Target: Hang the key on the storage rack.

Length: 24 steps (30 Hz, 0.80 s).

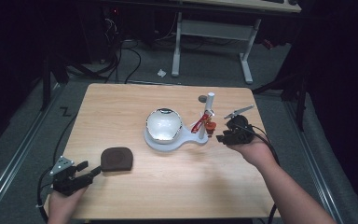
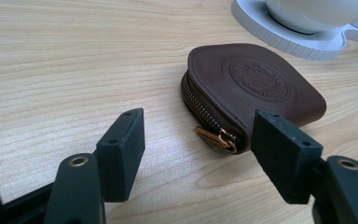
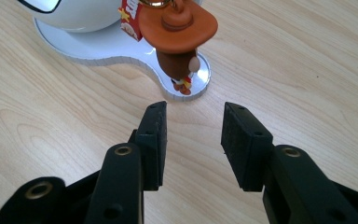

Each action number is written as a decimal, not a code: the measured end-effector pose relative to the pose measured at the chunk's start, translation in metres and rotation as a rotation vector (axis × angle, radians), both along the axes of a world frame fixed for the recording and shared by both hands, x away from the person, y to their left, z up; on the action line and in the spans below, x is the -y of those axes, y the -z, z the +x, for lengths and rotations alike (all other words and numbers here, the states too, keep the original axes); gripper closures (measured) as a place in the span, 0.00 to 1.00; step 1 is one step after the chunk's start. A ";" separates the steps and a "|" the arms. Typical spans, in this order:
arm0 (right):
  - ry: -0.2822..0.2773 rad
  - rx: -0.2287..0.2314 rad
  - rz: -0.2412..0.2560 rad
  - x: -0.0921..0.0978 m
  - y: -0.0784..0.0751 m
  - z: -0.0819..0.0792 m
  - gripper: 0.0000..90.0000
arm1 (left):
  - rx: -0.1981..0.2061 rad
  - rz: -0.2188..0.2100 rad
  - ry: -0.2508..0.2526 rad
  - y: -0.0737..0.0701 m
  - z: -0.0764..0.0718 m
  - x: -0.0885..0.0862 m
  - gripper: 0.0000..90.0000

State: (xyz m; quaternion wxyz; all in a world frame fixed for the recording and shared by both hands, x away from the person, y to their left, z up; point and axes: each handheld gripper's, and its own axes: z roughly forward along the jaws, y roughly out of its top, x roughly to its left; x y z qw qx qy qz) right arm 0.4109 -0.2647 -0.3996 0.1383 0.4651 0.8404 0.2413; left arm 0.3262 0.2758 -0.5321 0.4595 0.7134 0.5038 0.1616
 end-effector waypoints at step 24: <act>0.072 0.231 0.088 0.032 0.065 -0.089 0.61 | 0.004 0.035 0.020 -0.001 -0.002 0.011 0.39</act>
